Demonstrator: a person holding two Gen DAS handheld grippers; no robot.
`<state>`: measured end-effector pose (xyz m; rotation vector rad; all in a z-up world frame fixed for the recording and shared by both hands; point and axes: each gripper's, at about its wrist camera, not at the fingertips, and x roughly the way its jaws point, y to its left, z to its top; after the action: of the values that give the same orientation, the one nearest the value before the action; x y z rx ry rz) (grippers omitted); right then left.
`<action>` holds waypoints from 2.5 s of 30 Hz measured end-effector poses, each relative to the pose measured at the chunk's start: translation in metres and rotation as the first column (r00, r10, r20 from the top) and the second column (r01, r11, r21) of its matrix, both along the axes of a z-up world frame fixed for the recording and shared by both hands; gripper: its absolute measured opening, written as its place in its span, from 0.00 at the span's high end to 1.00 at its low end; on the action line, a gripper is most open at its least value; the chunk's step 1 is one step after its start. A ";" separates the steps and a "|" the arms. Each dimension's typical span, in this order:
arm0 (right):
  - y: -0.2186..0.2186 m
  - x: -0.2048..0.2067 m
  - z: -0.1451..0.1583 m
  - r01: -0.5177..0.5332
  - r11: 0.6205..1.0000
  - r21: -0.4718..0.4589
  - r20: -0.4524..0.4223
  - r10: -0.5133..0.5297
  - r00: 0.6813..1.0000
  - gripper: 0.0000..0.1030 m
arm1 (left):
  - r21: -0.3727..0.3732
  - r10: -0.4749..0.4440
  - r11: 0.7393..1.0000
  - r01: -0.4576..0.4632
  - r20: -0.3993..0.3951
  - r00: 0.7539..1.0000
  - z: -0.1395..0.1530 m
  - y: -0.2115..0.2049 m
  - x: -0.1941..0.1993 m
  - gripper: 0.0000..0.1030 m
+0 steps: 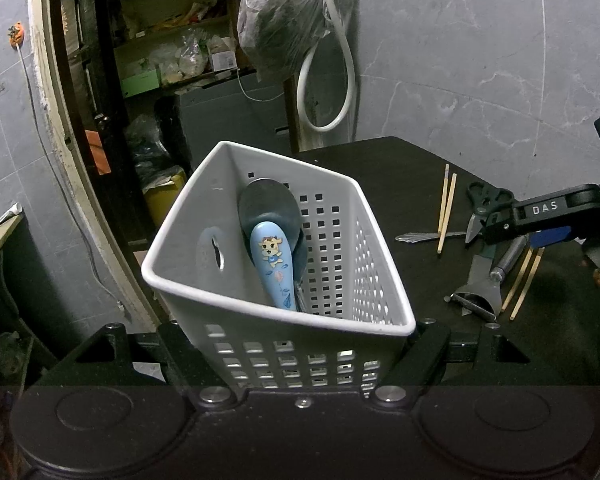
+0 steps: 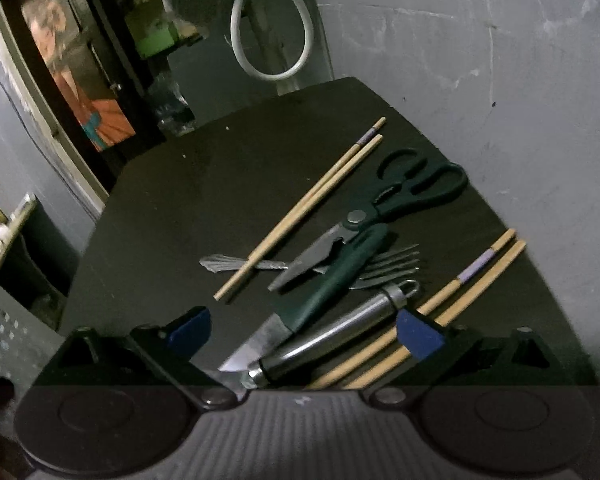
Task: Organize utensils
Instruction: 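Move the right gripper to the utensils and grasp the metal-handled utensil, then lift the metal utensil with the right gripper and carry it over the caddy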
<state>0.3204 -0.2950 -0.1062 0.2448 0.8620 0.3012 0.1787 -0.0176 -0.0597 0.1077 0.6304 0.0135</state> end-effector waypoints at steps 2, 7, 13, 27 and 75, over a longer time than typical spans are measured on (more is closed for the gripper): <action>0.000 0.002 -0.004 0.004 1.000 0.011 -0.013 -0.004 1.000 0.14 | 0.000 0.000 1.000 0.000 0.000 1.000 0.000 0.000 0.000 0.23; 0.000 0.003 -0.007 0.024 1.000 0.013 -0.026 -0.024 0.999 0.20 | 0.001 0.000 1.000 0.000 0.000 1.000 0.000 0.000 0.000 0.23; 0.002 0.004 -0.006 0.058 0.998 0.004 -0.042 -0.058 0.997 0.26 | 0.000 0.000 1.000 0.000 -0.001 1.000 0.000 0.000 0.000 0.23; 0.012 0.003 -0.010 0.058 0.998 -0.007 -0.074 -0.058 0.996 0.57 | 0.001 0.000 1.000 0.000 -0.001 1.000 0.000 -0.001 0.000 0.23; 0.081 -0.009 0.026 -0.206 0.956 -0.209 -0.032 0.204 0.978 0.81 | 0.004 -0.005 1.000 0.005 -0.003 1.000 0.002 -0.002 -0.002 0.23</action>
<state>0.3111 -0.2145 -0.0807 -0.0424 0.9240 0.3989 0.1771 -0.0200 -0.0577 0.1130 0.6328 0.0101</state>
